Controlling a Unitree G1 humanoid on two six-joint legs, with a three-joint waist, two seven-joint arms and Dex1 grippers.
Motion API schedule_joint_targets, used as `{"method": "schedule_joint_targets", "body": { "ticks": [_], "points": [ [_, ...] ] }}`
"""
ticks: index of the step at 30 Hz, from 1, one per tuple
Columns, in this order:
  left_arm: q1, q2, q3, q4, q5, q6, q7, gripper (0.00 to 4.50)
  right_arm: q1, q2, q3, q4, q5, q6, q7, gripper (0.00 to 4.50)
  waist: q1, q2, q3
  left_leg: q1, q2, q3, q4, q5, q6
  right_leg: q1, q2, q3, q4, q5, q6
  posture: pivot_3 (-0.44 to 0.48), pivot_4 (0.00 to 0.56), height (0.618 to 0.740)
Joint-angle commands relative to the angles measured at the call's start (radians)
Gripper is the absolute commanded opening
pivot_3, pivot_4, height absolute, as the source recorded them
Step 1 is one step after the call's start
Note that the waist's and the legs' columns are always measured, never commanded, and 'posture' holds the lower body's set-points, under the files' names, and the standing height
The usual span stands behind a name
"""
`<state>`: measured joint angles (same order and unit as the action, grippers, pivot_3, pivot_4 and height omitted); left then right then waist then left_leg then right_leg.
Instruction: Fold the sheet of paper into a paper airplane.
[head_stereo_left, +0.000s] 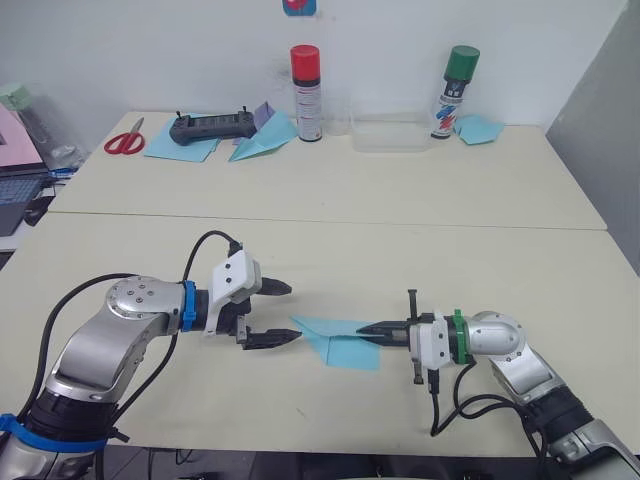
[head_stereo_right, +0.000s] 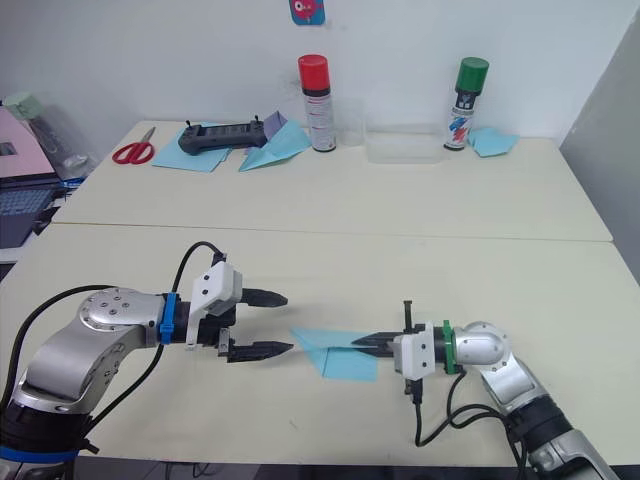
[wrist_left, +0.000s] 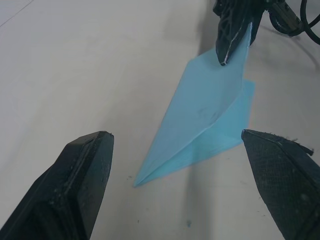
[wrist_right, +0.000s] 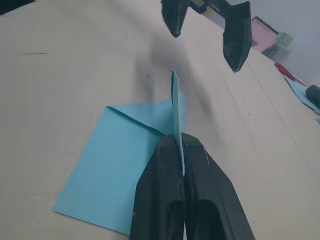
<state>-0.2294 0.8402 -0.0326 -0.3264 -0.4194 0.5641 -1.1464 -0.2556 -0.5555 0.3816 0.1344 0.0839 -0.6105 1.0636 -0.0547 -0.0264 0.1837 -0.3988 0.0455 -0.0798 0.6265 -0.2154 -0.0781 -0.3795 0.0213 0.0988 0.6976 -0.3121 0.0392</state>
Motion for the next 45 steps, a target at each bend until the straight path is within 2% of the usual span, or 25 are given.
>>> {"method": "schedule_joint_targets", "body": {
  "ticks": [1, 5, 10, 12, 14, 15, 20, 25, 32, 35, 45],
  "points": [
    [-0.004, 0.014, 0.022, -0.014, -0.013, -0.015, -0.002, 4.50, -0.017, -0.001, -0.005, -0.003, 0.026, -0.028, 0.021, 0.06, 0.000, 0.000, 0.000, 0.000, 0.000, 0.000, 0.000, 0.000, 0.000, 0.000, 0.000, 0.000, 0.000, 0.000, 0.000, 0.000, 0.150, 0.740],
    [-0.009, 0.004, 0.009, -0.002, -0.008, -0.023, 0.002, 4.50, -0.038, -0.008, -0.021, 0.015, 0.038, -0.028, 0.035, 1.25, -0.001, 0.000, 0.000, 0.000, 0.000, 0.000, 0.000, 0.000, 0.000, 0.000, 0.000, 0.000, 0.000, 0.000, 0.000, 0.000, 0.150, 0.740],
    [-0.049, -0.013, 0.019, 0.062, -0.022, -0.006, 0.007, 4.50, 0.031, -0.125, -0.058, -0.094, 0.110, 0.036, 0.092, 3.01, 0.009, 0.000, 0.000, -0.001, -0.001, 0.000, 0.000, 0.000, 0.000, 0.000, 0.000, 0.000, 0.000, 0.000, 0.000, 0.000, 0.150, 0.740],
    [-0.083, -0.043, 0.029, 0.126, -0.019, -0.033, 0.019, 4.07, 0.078, -0.161, -0.091, -0.182, 0.152, 0.126, 0.069, 3.82, 0.015, 0.001, 0.001, -0.001, -0.001, 0.000, 0.000, 0.000, 0.000, 0.000, -0.001, 0.000, 0.000, 0.000, 0.000, 0.000, 0.150, 0.740],
    [-0.106, -0.059, 0.018, 0.166, -0.015, -0.057, 0.002, 3.63, 0.105, -0.181, -0.121, -0.278, 0.191, 0.259, 0.025, 4.39, 0.017, 0.001, 0.001, -0.001, -0.001, 0.000, 0.001, 0.000, 0.000, 0.000, -0.001, 0.000, 0.000, 0.000, 0.000, 0.000, 0.150, 0.740],
    [-0.121, -0.074, 0.009, 0.178, -0.019, -0.056, -0.001, 3.34, 0.107, -0.186, -0.136, -0.331, 0.208, 0.332, -0.002, 4.50, 0.016, 0.001, 0.001, 0.000, -0.001, 0.000, 0.001, 0.000, 0.000, 0.000, -0.001, 0.000, 0.000, 0.000, 0.000, 0.000, 0.150, 0.740],
    [-0.153, -0.119, -0.043, 0.215, -0.001, -0.074, -0.023, 1.69, 0.101, -0.169, -0.164, -0.502, 0.211, 0.535, -0.089, 4.50, 0.011, 0.001, 0.001, 0.000, -0.001, 0.000, 0.001, 0.000, 0.000, 0.000, 0.000, 0.000, 0.000, 0.000, 0.001, 0.000, 0.150, 0.740],
    [-0.145, -0.154, -0.121, 0.242, 0.028, -0.111, -0.051, 0.08, 0.138, -0.131, -0.111, -0.555, 0.124, 0.557, -0.129, 4.50, 0.014, 0.001, 0.001, -0.002, -0.001, 0.000, 0.001, 0.000, 0.000, 0.000, 0.000, 0.000, -0.001, 0.000, 0.001, 0.000, 0.150, 0.740],
    [-0.129, -0.186, -0.205, 0.284, 0.088, -0.171, -0.073, 0.03, 0.178, -0.089, -0.029, -0.495, -0.035, 0.438, -0.148, 4.50, 0.014, 0.001, 0.001, -0.001, -0.001, 0.000, 0.001, 0.000, 0.000, 0.000, 0.000, 0.000, -0.001, 0.000, 0.001, 0.000, 0.150, 0.740],
    [-0.133, -0.178, -0.250, 0.317, 0.152, -0.224, -0.083, 0.03, 0.167, -0.065, -0.010, -0.481, -0.084, 0.422, -0.170, 4.50, 0.013, 0.001, 0.001, -0.001, -0.001, 0.000, 0.001, 0.000, 0.000, 0.000, 0.000, 0.000, -0.001, 0.000, 0.001, 0.000, 0.150, 0.740],
    [-0.133, -0.171, -0.264, 0.361, 0.205, -0.258, -0.099, 0.03, 0.084, 0.010, 0.044, -0.360, -0.168, 0.341, -0.185, 4.50, 0.013, 0.001, 0.001, -0.001, -0.001, 0.000, 0.001, 0.000, 0.000, 0.000, 0.000, 0.000, 0.000, 0.000, 0.001, 0.000, 0.150, 0.740]
  ]
}}
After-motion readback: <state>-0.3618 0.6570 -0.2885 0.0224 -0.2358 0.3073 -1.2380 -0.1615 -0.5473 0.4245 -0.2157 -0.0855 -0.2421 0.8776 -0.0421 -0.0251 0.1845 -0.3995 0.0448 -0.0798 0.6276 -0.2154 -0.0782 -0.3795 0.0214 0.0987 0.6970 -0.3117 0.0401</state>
